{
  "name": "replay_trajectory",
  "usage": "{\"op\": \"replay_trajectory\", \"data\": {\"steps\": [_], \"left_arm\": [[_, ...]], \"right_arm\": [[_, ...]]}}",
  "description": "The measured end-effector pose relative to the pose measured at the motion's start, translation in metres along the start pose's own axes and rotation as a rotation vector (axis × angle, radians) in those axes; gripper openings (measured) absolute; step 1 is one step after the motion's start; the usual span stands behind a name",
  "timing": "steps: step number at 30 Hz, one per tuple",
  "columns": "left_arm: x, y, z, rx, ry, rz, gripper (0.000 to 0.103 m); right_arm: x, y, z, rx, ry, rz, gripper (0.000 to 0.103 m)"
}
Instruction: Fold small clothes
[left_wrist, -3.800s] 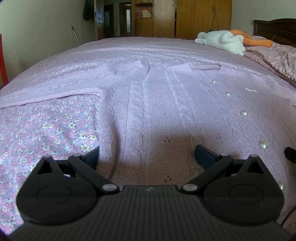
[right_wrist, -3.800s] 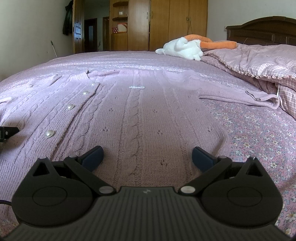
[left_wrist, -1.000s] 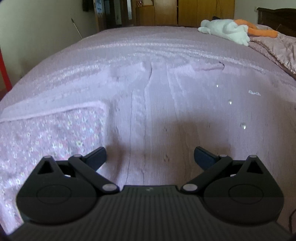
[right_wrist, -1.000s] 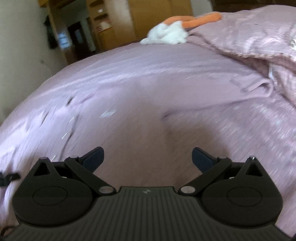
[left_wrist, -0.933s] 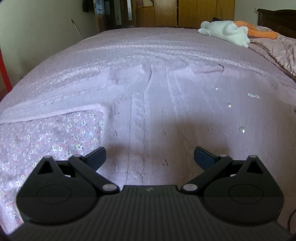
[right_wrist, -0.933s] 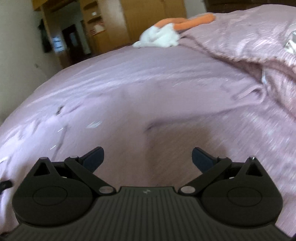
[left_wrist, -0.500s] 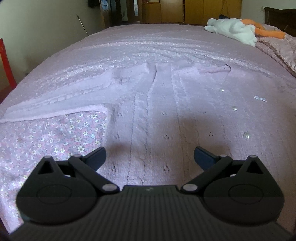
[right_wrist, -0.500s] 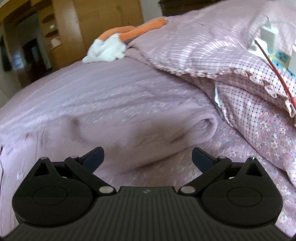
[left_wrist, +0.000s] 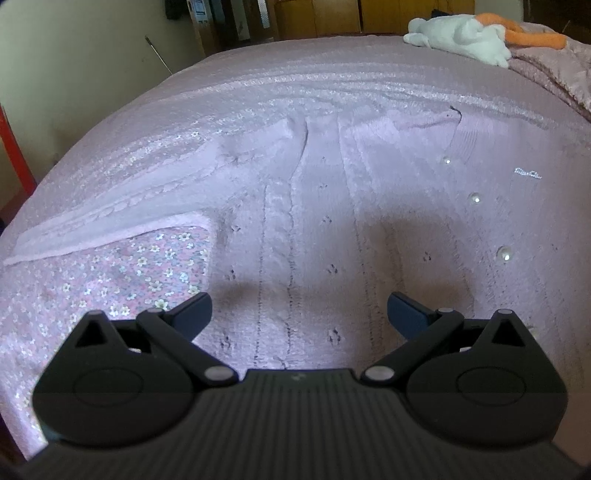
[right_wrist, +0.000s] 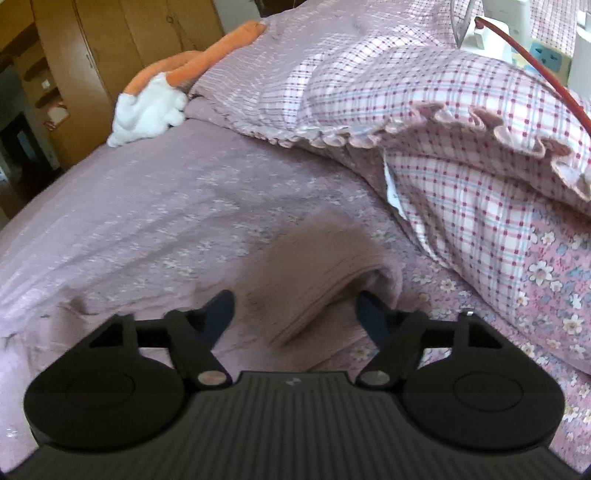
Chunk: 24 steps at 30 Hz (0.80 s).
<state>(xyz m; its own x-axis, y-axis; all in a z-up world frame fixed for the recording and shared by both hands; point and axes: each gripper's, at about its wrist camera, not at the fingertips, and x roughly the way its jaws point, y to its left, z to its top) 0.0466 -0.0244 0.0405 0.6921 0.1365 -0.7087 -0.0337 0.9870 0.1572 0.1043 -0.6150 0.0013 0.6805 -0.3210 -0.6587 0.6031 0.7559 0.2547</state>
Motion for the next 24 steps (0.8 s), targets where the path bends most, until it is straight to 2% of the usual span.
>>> {"op": "replay_trajectory", "data": {"steps": [2,4,5,6,7,16,24], "left_arm": [[0.001,0.002,0.000,-0.002,0.001,-0.002,0.103],[0.001,0.003,0.001,-0.004,0.002,-0.003,0.103],[0.001,0.004,0.001,-0.005,0.002,-0.003,0.103],[0.001,0.004,0.001,-0.004,0.004,-0.003,0.103],[0.001,0.004,0.002,0.001,0.010,-0.001,0.103],[0.000,0.008,0.002,0.016,0.036,0.002,0.103],[-0.005,0.018,0.005,0.018,0.035,-0.007,0.103]], "right_arm": [[0.004,0.002,0.000,-0.003,0.002,-0.004,0.056],[0.005,0.004,0.001,-0.009,0.002,-0.004,0.030],[0.005,0.006,0.002,-0.013,0.000,-0.004,0.024],[0.004,0.008,0.003,-0.018,-0.007,-0.005,0.014],[0.000,0.011,0.004,-0.023,-0.019,-0.004,0.009],[-0.047,0.058,0.000,-0.109,-0.073,0.147,0.008],[-0.097,0.123,-0.005,-0.139,-0.098,0.306,0.008]]}}
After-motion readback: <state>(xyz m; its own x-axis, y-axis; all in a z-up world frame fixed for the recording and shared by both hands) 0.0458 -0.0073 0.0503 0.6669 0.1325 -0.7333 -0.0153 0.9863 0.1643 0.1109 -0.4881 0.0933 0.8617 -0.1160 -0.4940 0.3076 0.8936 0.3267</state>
